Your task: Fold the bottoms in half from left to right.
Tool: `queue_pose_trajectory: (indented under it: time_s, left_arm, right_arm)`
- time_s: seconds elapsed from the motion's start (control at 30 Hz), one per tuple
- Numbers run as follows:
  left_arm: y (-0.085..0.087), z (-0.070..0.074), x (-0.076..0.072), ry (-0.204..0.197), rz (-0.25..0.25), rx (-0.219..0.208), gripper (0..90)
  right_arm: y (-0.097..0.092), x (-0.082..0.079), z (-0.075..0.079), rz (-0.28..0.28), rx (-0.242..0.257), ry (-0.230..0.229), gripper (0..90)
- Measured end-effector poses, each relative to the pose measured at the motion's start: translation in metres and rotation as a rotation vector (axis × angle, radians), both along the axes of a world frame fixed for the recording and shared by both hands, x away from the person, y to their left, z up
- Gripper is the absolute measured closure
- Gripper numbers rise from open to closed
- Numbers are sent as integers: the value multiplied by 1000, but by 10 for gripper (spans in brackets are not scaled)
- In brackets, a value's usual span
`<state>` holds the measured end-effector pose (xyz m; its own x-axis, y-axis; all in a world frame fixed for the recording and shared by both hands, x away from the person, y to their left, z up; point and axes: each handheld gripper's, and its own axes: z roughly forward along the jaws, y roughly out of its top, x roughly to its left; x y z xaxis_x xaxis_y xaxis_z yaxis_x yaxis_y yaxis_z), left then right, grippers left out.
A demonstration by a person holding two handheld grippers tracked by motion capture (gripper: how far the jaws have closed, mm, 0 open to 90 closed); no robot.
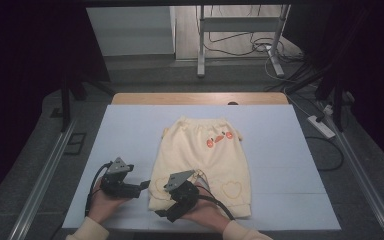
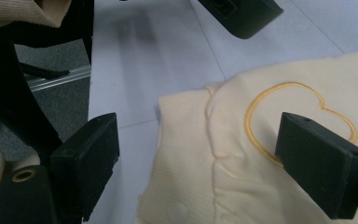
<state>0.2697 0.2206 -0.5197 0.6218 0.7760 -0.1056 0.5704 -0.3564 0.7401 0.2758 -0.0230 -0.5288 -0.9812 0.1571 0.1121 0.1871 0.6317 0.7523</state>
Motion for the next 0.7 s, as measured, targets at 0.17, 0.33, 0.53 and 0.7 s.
queue_pose_trajectory:
  time_s: [0.17,0.33,0.53,0.7]
  left_arm:
    - [0,0,0,1,-3,4,110]
    - [0,-1,0,4,-4,8,110]
    - [0,-1,0,5,-4,8,110]
    - [1,-1,0,5,-4,9,110]
  right_arm:
    - [7,-1,-4,13,-16,6,138]
    - [11,-1,-10,13,-63,-7,138]
    - [16,-6,-11,0,-101,-75,145]
    - [17,-10,-12,-11,-125,-136,178]
